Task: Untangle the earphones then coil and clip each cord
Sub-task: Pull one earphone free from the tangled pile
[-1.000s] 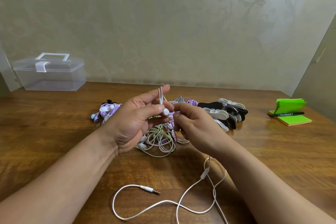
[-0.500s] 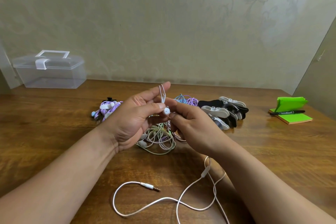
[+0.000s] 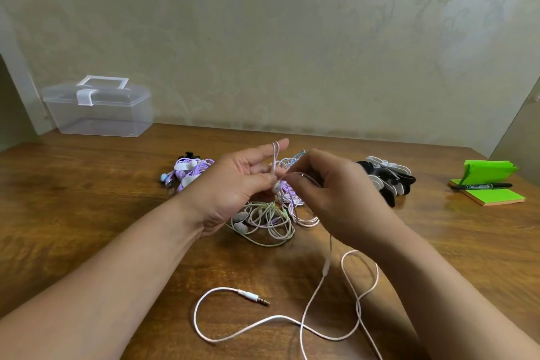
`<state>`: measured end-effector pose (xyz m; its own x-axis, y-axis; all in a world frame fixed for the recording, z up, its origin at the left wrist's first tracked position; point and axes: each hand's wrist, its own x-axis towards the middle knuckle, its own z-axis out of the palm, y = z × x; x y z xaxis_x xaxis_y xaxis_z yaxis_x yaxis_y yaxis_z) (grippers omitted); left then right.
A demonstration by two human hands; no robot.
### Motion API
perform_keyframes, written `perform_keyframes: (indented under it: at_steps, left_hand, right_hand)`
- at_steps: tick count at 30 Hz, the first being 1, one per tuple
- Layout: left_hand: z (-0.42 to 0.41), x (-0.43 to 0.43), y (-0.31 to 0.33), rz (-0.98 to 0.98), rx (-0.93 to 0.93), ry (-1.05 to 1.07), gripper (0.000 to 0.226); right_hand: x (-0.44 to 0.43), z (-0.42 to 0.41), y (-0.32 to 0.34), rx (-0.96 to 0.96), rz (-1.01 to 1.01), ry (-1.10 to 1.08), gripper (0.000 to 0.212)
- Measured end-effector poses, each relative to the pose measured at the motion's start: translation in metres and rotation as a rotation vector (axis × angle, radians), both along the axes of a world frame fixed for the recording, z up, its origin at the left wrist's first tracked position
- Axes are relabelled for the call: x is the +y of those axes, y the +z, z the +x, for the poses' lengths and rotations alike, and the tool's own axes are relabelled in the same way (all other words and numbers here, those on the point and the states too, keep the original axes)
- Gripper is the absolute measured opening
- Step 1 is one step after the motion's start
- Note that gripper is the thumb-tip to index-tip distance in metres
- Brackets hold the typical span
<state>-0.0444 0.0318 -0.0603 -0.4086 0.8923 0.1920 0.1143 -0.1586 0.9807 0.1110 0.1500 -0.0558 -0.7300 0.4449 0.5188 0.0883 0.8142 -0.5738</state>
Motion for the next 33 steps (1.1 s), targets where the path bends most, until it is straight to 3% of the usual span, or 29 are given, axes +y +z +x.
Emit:
perform_keyframes:
  at_steps: [3, 8, 11, 14, 18, 21, 24, 27, 33]
  left_hand:
    - [0.002, -0.003, 0.001, -0.067, 0.118, -0.048, 0.055]
    - [0.011, -0.008, 0.004, -0.133, 0.171, -0.161, 0.051]
    - [0.014, -0.014, 0.008, -0.174, 0.211, -0.282, 0.044]
    - [0.017, -0.017, 0.011, -0.185, 0.234, -0.349, 0.043]
    - [0.018, -0.02, 0.013, -0.076, 0.09, -0.408, 0.05]
    - [0.015, -0.017, 0.012, 0.042, -0.121, -0.383, 0.051]
    - [0.009, -0.009, 0.009, 0.085, -0.135, -0.192, 0.055]
    - [0.001, -0.003, 0.009, 0.14, -0.106, 0.002, 0.056]
    - [-0.004, -0.005, 0.003, 0.044, 0.251, 0.144, 0.056]
  right_hand:
    - [0.001, 0.004, 0.012, 0.081, -0.109, 0.095, 0.005]
    - [0.009, 0.007, 0.016, 0.211, -0.569, 0.277, 0.009]
    - [0.017, 0.006, 0.017, 0.228, -0.638, 0.272, 0.008]
    - [0.025, 0.007, 0.015, 0.209, -0.58, 0.232, 0.007]
    - [0.027, 0.004, 0.008, 0.184, -0.716, 0.264, 0.008]
    - [0.023, -0.003, -0.004, 0.125, -0.824, 0.379, 0.025]
    - [0.012, -0.008, -0.009, 0.036, -0.754, 0.342, 0.027]
    - [0.002, -0.007, -0.006, -0.103, -0.518, 0.221, 0.025]
    - [-0.006, -0.002, -0.003, -0.27, -0.032, 0.109, 0.026]
